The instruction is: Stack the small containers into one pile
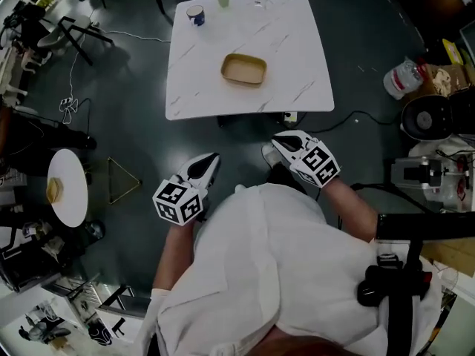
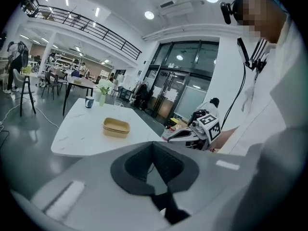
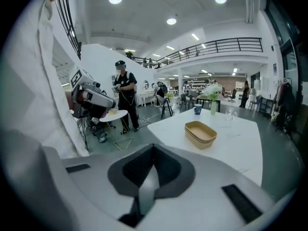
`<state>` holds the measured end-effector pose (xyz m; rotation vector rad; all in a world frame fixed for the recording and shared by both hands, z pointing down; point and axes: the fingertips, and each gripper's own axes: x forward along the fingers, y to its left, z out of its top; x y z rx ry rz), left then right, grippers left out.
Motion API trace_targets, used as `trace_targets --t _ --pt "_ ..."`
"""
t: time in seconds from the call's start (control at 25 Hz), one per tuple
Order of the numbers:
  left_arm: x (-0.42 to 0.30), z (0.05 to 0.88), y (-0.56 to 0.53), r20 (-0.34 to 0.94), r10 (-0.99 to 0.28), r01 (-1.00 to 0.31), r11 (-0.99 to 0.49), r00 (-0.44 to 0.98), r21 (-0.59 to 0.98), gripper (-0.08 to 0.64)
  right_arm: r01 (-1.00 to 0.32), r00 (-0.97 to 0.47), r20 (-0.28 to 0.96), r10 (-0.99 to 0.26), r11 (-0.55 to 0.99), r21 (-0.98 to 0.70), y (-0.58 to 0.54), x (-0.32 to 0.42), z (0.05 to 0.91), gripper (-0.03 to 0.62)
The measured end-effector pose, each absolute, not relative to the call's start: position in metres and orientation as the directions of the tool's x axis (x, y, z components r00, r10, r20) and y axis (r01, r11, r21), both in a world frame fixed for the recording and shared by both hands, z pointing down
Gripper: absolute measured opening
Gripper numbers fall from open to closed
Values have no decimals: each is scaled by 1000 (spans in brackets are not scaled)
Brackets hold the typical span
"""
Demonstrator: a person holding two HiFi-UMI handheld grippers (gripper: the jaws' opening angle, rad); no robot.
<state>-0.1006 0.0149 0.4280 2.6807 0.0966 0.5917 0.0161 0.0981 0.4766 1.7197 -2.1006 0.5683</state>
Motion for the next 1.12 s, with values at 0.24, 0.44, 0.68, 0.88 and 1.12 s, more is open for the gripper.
trace_targets --t 0.24,0.44,0.68,0.88,1.12 --pt "-105 431 22 390 173 13 -925 904 380 6 -983 -182 504 -844 162 -83 104 -4 470 6" --pt "-113 433 28 389 190 32 -926 901 377 6 -976 -214 501 -839 197 -89 106 -28 470 6" --pt "-123 439 25 392 174 5 -918 903 397 6 -966 -252 507 -824 246 -79 100 -43 469 6" --pt "-126 441 22 391 156 -15 -916 907 402 6 -957 -274 507 -817 282 -63 94 -46 466 5" --pt "-132 444 20 390 145 -27 -915 909 403 6 -950 -292 510 -809 306 -57 89 -54 469 5"
